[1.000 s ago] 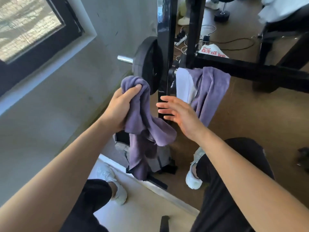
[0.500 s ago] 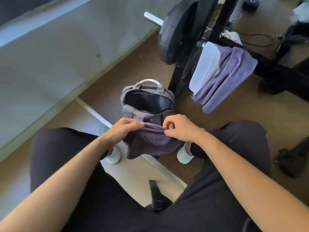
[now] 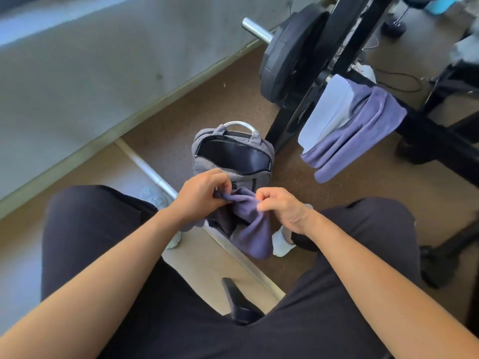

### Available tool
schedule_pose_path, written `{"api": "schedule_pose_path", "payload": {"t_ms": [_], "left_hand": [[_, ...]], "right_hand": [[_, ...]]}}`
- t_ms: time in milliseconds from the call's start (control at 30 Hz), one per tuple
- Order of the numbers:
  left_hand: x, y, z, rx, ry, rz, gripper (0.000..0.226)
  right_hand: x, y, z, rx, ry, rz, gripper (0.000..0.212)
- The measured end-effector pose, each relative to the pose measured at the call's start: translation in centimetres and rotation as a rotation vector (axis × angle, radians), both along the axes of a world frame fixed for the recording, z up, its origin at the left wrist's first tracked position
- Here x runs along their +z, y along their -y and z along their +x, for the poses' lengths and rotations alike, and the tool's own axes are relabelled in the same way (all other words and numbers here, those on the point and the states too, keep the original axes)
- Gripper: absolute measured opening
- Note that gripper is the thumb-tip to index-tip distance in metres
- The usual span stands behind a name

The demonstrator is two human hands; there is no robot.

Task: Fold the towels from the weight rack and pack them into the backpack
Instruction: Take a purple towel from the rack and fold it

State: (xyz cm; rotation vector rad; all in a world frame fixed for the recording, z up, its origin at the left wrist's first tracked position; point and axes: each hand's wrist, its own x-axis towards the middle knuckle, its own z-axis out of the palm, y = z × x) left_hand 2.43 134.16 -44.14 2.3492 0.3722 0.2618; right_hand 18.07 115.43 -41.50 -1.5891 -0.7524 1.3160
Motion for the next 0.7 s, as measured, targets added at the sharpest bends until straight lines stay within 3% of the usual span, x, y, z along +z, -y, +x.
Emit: {"api": "schedule_pose_path", "payload": {"t_ms": [100,167,233,267,333,433,600,700], "left_hand": [[0.0,-0.1,0.0,-0.071,0.022,0.004,0.024],[0.3,0.1,0.1,-0.136,-0.01,0.002,0.02],[0.3,0.4,0.2,-0.172,-0.05,0.035,0.011],[0.2,0.5,0.2,-0.178,-0.061,0.058,0.018],[-0.1,0.7,0.3,-0.198,-0.072,0.117,0.039],[-0.5,0.5,0.3,-0.227,-0.105,0.134,0.051],[0.5,1.7,0.5,-0.097,-0.144,-0.203,0.017],[0.0,1.7,0.8,0.046,-0.095,-0.289,0.01]], "right_hand": [[-0.1,-0.2,0.2,-0.221,-0.17,0.035,0.007],[-0.4,0.0,1.0,-0.261,-0.02,-0.004,0.008],[-0.5,0.3,1.7,-0.076,0.252,-0.097,0.025],[-0.5,0.4,1.9,0.042,0.369,-0.153,0.026],[-0.4,0.5,2.1,0.177,0.517,-0.204,0.01],[-0.1,0.5,2.2,0.119,0.613,-0.162,0.007],[0.2,0.2,1.9,-0.005,0.653,0.046,0.007],[0.5,0.1,1.7,-0.007,0.666,0.111,0.006]]}}
